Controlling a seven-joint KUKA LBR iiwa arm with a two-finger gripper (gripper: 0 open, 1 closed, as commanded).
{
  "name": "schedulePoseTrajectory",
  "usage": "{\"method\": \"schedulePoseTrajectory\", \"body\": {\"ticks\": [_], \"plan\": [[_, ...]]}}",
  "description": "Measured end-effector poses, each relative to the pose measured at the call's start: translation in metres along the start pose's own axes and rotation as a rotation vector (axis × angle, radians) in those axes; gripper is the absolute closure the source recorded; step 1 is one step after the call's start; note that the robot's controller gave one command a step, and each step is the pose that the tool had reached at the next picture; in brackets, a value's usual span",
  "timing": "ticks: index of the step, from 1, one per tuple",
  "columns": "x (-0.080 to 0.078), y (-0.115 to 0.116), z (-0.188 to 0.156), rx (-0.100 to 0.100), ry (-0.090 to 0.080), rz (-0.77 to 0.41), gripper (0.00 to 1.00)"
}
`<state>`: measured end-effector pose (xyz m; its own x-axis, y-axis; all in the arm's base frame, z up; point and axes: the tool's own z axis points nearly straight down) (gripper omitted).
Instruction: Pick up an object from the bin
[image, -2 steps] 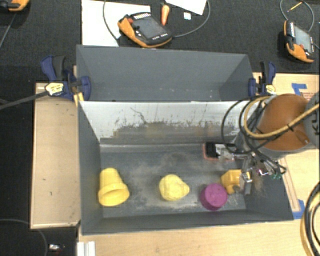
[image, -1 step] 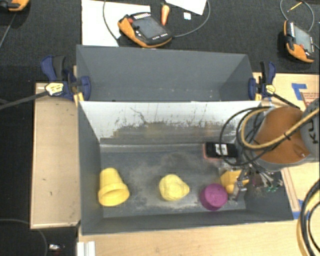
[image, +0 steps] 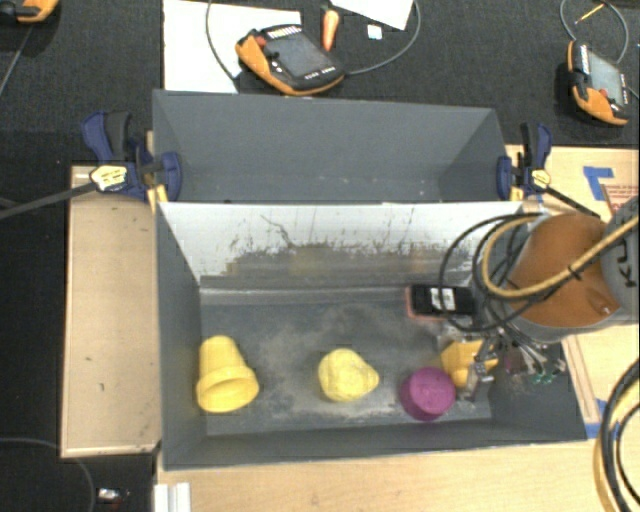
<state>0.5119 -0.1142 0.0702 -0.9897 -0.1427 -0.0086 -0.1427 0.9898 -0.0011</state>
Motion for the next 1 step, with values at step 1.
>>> {"method": "schedulePoseTrajectory", "body": {"ticks": [1], "plan": [[0.0001,-0.0115,-0.1109,-0.001,0.002,0.000,1.00]]}}
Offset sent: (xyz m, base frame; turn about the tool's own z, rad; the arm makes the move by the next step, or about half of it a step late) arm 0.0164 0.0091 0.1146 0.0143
